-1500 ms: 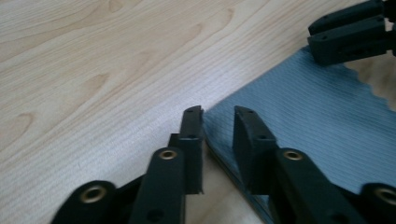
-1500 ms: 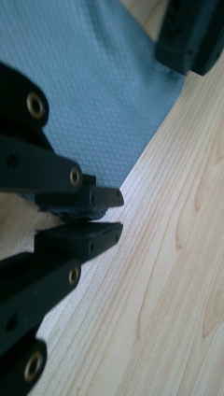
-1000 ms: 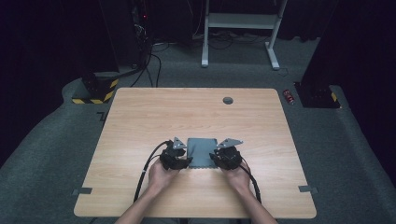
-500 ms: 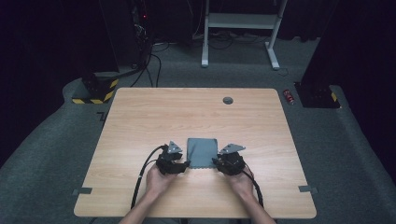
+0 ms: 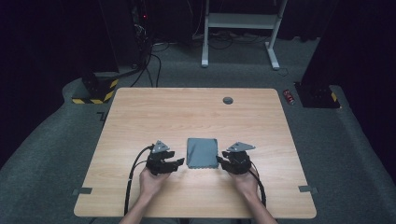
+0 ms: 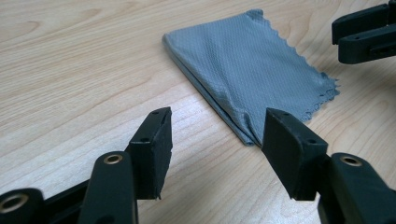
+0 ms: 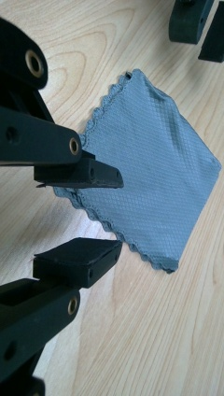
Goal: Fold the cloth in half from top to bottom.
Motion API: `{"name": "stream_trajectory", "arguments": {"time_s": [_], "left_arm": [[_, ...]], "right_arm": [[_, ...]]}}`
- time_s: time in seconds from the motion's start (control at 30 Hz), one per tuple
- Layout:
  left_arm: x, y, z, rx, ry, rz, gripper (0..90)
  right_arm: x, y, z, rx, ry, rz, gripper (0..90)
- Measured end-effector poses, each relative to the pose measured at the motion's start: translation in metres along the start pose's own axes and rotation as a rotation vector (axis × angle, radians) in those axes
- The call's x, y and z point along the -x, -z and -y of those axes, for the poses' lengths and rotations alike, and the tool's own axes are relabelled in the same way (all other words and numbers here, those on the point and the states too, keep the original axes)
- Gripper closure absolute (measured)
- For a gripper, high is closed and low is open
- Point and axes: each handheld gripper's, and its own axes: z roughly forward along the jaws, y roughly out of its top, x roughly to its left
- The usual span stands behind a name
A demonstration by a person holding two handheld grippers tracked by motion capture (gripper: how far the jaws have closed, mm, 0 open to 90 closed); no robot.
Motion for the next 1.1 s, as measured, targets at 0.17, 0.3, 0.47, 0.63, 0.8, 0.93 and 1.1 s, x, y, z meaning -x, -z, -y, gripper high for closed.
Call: {"name": "stream_trajectory", "arguments": {"time_s": [0.17, 0.3, 0.47, 0.63, 0.8, 0.93, 1.1], "left_arm": [[-0.002, 0.006, 0.001, 0.012, 0.002, -0.012, 42.2], [-0.005, 0.010, 0.003, 0.025, 0.017, -0.008, 41.5], [-0.010, 0.015, 0.004, 0.045, 0.030, -0.016, 41.1], [-0.012, 0.022, 0.005, 0.065, 0.041, -0.019, 40.7], [-0.014, 0.027, 0.008, 0.075, 0.050, -0.030, 40.2], [-0.017, 0.029, 0.012, 0.074, 0.061, -0.037, 40.0], [-0.022, 0.035, 0.016, 0.087, 0.079, -0.049, 39.9]], "right_arm": [[0.004, 0.006, 0.001, 0.019, -0.016, 0.002, 62.3], [0.005, 0.011, 0.001, 0.024, -0.028, 0.002, 61.2], [0.009, 0.016, 0.003, 0.043, -0.040, 0.007, 60.1], [0.014, 0.022, 0.005, 0.051, -0.060, 0.010, 59.2], [0.019, 0.028, 0.009, 0.062, -0.076, 0.015, 58.4], [0.022, 0.033, 0.013, 0.070, -0.094, 0.020, 58.1], [0.027, 0.039, 0.018, 0.076, -0.108, 0.031, 57.3]]}}
